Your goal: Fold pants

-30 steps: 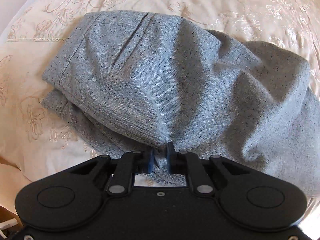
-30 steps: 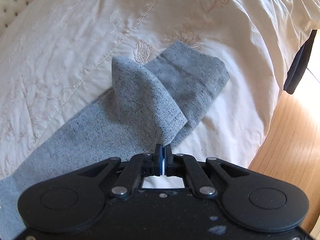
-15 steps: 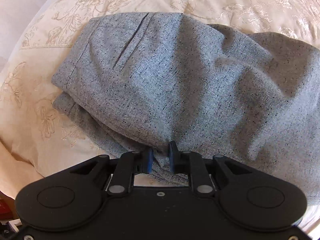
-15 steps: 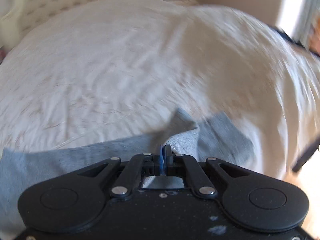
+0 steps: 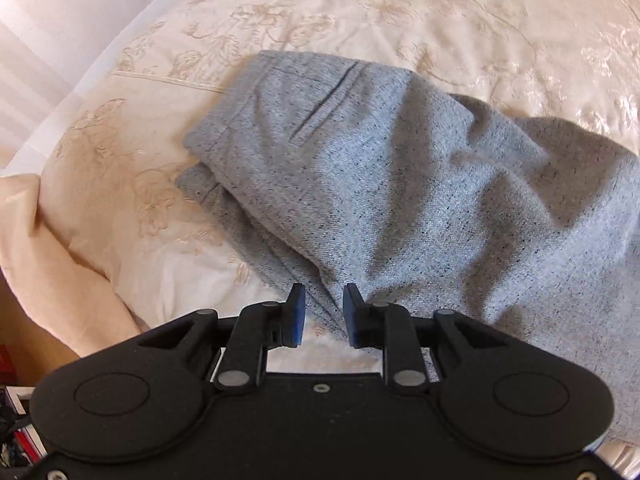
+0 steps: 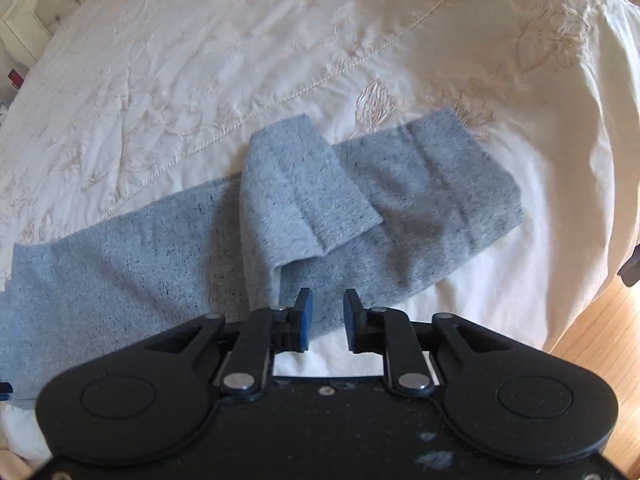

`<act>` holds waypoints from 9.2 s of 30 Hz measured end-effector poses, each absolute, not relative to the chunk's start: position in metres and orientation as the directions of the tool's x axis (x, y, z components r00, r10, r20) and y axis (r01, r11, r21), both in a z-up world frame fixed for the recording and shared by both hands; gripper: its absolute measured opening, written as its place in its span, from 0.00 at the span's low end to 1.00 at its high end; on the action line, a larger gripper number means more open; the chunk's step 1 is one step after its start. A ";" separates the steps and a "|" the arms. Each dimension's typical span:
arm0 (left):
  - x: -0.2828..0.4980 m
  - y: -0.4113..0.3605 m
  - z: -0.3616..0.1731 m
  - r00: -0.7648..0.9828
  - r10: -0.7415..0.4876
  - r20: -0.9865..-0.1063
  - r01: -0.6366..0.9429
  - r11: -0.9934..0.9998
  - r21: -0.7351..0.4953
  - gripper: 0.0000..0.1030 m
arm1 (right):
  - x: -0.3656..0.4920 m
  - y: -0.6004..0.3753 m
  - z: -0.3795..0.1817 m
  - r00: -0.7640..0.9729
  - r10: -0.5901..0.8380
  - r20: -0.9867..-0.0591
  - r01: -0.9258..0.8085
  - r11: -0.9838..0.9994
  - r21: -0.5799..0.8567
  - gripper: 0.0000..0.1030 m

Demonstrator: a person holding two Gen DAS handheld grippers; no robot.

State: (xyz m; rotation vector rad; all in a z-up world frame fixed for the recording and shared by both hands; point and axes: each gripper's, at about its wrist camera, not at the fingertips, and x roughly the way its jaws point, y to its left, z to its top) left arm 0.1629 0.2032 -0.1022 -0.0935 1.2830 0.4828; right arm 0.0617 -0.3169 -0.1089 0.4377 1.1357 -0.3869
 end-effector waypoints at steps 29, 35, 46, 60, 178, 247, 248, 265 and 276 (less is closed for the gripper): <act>0.166 -0.073 -0.101 0.271 0.004 -0.962 0.040 0.999 0.015 0.30 | 0.075 -0.415 -0.129 0.329 -0.145 -0.933 0.428 0.904 0.011 0.01; 0.162 -0.077 -0.099 0.274 0.021 -0.961 0.030 0.999 0.030 0.30 | 0.058 -0.451 -0.134 0.353 -0.094 -0.931 0.473 0.876 0.091 0.25; 0.152 -0.055 -0.097 0.263 0.073 -0.962 -0.088 0.995 0.051 0.30 | 0.143 -0.455 -0.167 0.408 0.077 -0.910 0.286 0.936 0.207 0.33; 0.159 -0.069 -0.102 0.277 0.081 -0.958 -0.071 0.995 0.064 0.31 | 0.126 -0.443 -0.163 0.296 -0.240 -0.925 0.293 0.944 -0.151 0.00; 0.303 0.257 -0.155 0.322 0.184 -0.929 0.091 0.970 0.223 0.34 | 0.330 0.072 -0.168 0.260 0.458 -0.850 -0.288 0.877 0.385 0.27; 0.291 0.278 -0.151 0.400 0.053 -0.915 0.070 0.994 0.088 0.34 | 0.380 0.094 -0.185 0.009 0.563 -0.827 -0.348 0.777 0.525 0.31; 0.291 0.278 -0.151 0.400 0.053 -0.915 0.070 0.994 0.088 0.34 | 0.379 0.093 -0.181 0.037 0.564 -0.825 -0.343 0.782 0.519 0.31; 0.293 0.279 -0.152 0.399 0.047 -0.916 0.069 0.994 0.082 0.34 | 0.391 0.090 -0.207 0.033 0.588 -0.808 -0.225 0.792 0.567 0.31; 0.305 0.284 -0.155 0.385 0.038 -0.922 0.036 0.998 0.056 0.35 | 0.418 0.069 -0.203 0.229 0.506 -0.832 0.040 0.849 0.527 0.02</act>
